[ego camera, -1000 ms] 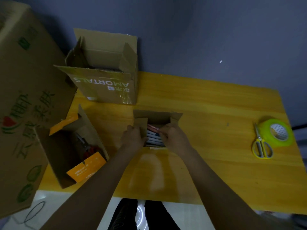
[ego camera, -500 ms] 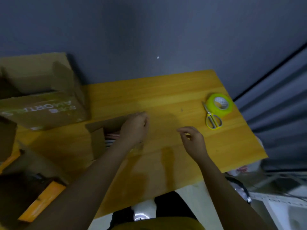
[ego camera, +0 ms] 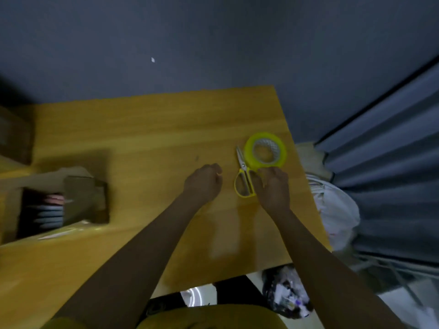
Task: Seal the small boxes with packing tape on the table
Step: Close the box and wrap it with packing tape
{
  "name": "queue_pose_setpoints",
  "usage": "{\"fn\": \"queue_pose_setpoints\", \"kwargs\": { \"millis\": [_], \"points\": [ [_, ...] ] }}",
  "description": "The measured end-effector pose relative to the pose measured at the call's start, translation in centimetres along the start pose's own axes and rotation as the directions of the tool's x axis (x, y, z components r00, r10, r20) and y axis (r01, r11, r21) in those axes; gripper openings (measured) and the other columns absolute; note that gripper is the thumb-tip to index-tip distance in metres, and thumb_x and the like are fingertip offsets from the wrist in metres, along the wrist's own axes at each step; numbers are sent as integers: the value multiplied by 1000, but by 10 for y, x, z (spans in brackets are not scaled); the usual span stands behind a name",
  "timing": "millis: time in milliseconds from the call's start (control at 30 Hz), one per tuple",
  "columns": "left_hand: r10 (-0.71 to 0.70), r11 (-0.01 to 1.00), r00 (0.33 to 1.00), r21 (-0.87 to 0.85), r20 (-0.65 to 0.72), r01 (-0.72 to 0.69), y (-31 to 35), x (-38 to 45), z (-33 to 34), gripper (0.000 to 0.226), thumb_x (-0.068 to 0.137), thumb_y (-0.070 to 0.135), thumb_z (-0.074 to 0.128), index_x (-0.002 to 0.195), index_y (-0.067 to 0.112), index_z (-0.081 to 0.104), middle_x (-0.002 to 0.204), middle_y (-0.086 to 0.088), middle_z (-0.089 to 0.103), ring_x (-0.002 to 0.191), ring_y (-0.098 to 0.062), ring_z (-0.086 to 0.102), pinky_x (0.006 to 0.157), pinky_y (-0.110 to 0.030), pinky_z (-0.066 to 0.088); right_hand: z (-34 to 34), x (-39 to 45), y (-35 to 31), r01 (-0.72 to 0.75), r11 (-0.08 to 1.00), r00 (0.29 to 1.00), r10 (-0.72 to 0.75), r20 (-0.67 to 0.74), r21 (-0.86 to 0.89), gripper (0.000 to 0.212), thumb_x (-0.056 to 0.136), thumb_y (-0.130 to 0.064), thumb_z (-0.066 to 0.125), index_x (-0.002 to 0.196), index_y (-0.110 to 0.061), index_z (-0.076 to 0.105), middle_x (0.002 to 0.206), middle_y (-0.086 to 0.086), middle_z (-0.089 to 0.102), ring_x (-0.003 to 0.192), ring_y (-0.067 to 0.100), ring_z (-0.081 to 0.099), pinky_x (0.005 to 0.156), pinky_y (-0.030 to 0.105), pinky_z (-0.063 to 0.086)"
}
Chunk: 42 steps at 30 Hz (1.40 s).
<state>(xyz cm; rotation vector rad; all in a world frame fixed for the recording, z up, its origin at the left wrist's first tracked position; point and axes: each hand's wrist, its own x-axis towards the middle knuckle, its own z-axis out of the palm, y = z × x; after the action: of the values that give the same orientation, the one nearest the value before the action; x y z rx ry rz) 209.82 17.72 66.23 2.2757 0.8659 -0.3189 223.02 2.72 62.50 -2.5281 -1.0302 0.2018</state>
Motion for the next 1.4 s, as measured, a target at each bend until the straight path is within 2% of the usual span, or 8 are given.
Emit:
{"fn": "queue_pose_setpoints", "kwargs": {
  "millis": [200,367,533,733,833,1000,1200,1400],
  "points": [
    [-111,993,994,-40,0,111,25,44,35,34,100,28,45,130,12,51,125,-13,55,114,-33,54,91,-42,47,9,55,36,131,956,950,-45,308,-264,54,90,-38,60,136,-16,46,141,5,44,139,27,30,109,49,21],
    [-154,982,983,-96,103,164,34,80,63,43,95,38,54,119,2,52,119,-18,52,112,-38,51,88,-41,41,27,60,61,247,925,957,-187,220,-290,37,75,-26,79,107,-14,66,100,4,69,109,30,62,100,49,26],
    [-211,956,973,-186,98,226,38,96,76,42,91,31,62,117,2,47,119,-17,51,111,-36,52,87,-44,45,30,61,68,311,912,948,-280,149,-267,33,79,-31,60,108,-17,67,98,0,69,103,24,59,96,45,23],
    [-202,976,962,-39,183,213,23,93,70,35,99,27,44,126,5,50,125,-19,49,115,-37,47,91,-39,38,30,59,66,313,913,949,-294,112,-260,36,80,-31,53,109,-14,67,95,3,68,98,27,63,96,46,24],
    [-176,984,967,11,184,177,17,84,67,36,102,20,35,132,2,43,134,-18,43,123,-35,37,100,-40,30,30,57,65,291,918,956,-268,122,-270,41,84,-35,44,111,-14,66,95,4,67,99,27,62,97,47,24],
    [-201,979,957,17,209,202,4,83,69,39,102,21,35,138,9,39,139,-16,36,126,-36,34,104,-39,26,34,56,62,257,926,966,-244,81,-277,39,76,-27,60,112,-15,65,92,4,64,102,27,59,98,47,22],
    [-179,983,958,4,223,183,-6,71,73,37,101,20,40,135,6,43,133,-17,35,120,-38,40,98,-41,34,36,64,56,159,943,986,-136,100,-293,41,88,-22,63,128,-17,57,107,9,64,116,30,53,102,49,21],
    [-212,962,967,-146,140,232,-33,56,65,26,97,20,49,110,-1,59,89,-5,41,88,-40,56,73,-37,42,20,101,59,-33,926,984,96,152,-375,48,102,-32,42,147,-20,32,139,13,47,134,32,34,112,47,13]
  ]
}}
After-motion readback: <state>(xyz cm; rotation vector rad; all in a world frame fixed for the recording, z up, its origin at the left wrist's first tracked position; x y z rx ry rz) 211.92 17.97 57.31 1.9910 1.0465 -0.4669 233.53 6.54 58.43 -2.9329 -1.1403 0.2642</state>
